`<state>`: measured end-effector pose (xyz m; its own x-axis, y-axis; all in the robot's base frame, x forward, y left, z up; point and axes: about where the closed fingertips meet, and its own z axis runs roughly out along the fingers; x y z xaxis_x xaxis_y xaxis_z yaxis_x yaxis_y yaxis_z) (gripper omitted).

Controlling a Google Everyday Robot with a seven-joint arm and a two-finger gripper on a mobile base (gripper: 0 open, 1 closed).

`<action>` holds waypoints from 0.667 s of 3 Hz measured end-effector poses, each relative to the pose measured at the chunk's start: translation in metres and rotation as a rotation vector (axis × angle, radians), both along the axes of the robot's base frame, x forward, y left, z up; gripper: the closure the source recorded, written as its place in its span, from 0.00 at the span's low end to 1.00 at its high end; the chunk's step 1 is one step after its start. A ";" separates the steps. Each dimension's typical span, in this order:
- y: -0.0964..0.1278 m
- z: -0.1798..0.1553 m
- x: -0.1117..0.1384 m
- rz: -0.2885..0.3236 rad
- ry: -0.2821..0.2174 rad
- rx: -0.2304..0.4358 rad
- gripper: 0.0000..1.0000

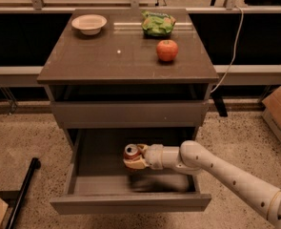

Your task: Place coke can into middle drawer

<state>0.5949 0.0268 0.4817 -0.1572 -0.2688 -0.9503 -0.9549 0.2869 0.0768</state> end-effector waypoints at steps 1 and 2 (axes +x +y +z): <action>0.001 -0.030 0.000 0.004 0.056 -0.024 0.75; 0.008 -0.047 -0.001 0.016 0.091 -0.036 0.50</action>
Offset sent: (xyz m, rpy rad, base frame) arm -0.0006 0.0100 -0.0655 -0.0528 0.1297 0.0202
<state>0.5937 0.0345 0.4348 -0.2380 -0.3056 -0.9219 -0.9488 0.2762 0.1534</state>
